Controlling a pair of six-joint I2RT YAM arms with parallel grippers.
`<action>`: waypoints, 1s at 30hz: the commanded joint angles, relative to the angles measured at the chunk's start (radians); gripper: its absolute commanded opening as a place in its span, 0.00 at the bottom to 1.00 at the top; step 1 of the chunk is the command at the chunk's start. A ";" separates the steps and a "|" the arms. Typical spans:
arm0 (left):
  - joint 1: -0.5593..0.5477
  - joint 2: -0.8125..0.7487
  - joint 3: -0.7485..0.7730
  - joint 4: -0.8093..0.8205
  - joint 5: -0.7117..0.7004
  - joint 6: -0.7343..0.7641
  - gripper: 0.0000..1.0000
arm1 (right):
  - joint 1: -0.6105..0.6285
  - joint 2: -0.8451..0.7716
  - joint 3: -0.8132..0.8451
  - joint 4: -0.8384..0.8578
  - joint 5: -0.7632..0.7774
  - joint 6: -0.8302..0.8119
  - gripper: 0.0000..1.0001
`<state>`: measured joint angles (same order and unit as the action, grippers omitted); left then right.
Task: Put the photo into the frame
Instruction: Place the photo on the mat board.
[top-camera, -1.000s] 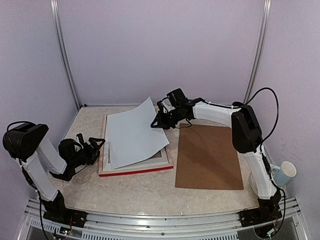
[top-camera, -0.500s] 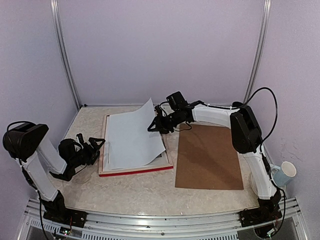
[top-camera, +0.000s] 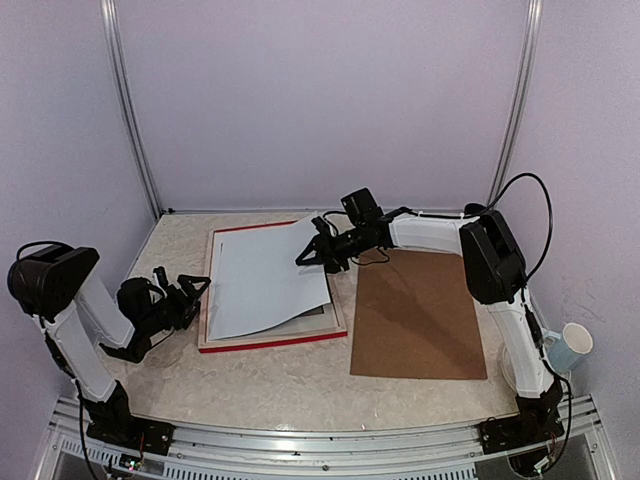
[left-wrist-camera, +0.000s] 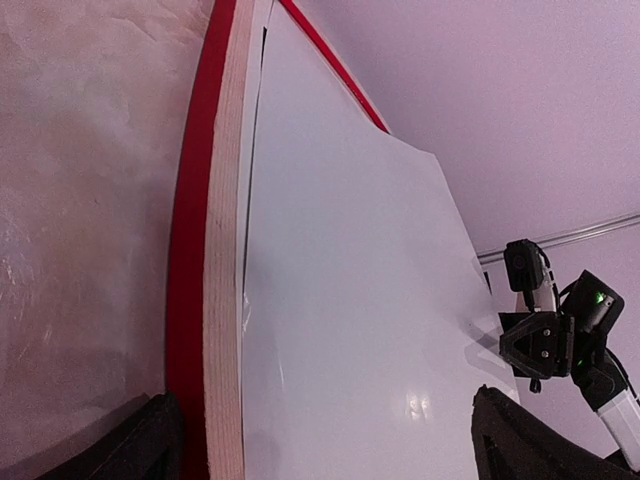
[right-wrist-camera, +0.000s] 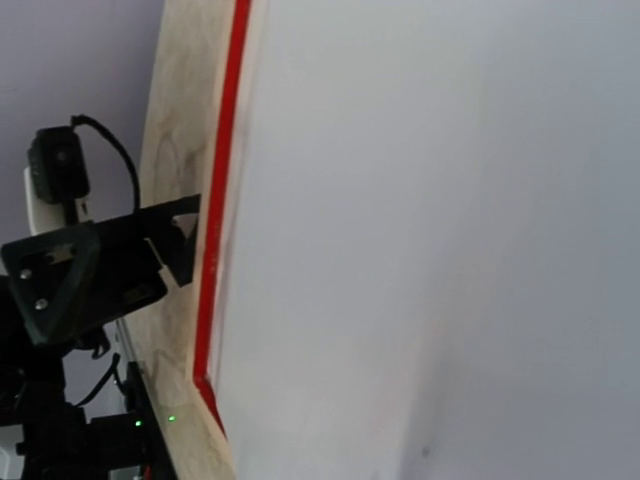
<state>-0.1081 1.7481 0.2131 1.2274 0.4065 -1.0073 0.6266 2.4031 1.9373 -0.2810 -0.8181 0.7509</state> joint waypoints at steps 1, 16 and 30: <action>-0.013 0.039 -0.026 -0.092 0.002 -0.005 0.99 | -0.007 0.011 0.011 0.027 -0.031 -0.004 0.37; -0.022 0.045 -0.024 -0.086 -0.002 -0.011 0.99 | 0.021 0.069 0.169 -0.127 0.081 -0.123 0.37; -0.024 0.054 -0.027 -0.074 0.000 -0.013 0.99 | 0.009 0.033 0.021 0.192 -0.087 -0.010 0.33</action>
<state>-0.1177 1.7615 0.2123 1.2526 0.4030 -1.0145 0.6388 2.4462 2.0006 -0.2615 -0.8108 0.6640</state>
